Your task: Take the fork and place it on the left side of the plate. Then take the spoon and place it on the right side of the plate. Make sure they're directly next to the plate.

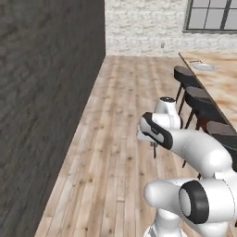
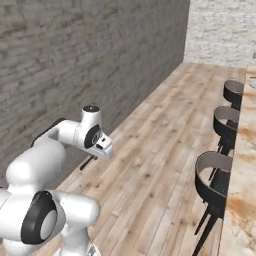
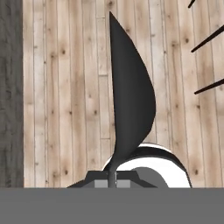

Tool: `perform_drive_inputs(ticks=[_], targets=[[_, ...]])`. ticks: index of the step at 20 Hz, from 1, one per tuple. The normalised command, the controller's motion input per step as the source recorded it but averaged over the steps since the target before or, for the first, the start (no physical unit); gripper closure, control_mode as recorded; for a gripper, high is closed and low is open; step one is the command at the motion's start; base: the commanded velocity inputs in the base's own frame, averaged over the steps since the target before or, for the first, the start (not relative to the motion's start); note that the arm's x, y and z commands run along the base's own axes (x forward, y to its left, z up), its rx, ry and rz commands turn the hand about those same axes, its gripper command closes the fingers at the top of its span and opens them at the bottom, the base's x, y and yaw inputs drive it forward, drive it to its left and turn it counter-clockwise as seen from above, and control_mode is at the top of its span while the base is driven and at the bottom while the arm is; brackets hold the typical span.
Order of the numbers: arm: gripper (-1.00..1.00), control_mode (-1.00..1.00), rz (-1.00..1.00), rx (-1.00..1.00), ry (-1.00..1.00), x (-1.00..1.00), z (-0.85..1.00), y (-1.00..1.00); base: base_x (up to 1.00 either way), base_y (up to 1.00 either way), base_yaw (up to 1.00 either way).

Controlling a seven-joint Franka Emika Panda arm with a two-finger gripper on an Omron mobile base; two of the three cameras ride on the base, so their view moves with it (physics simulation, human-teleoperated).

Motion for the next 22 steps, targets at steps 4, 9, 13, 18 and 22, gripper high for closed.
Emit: perform_drive_inputs(ticks=[4,9,13,18,22], targets=[[1.0,1.0,0.0,0.0,0.0,0.0,0.0,0.0,0.83,0.32,-0.26],[1.0,1.0,0.0,0.0,0.0,0.0,0.0,0.0,0.87,0.31,-0.21],[1.0,1.0,0.0,0.0,0.0,0.0,0.0,0.0,0.87,0.3,-0.2],[1.0,1.0,0.0,0.0,0.0,0.0,0.0,0.0,0.84,0.31,-0.24],[1.0,1.0,0.0,0.0,0.0,0.0,0.0,0.0,0.83,0.29,-0.23]])
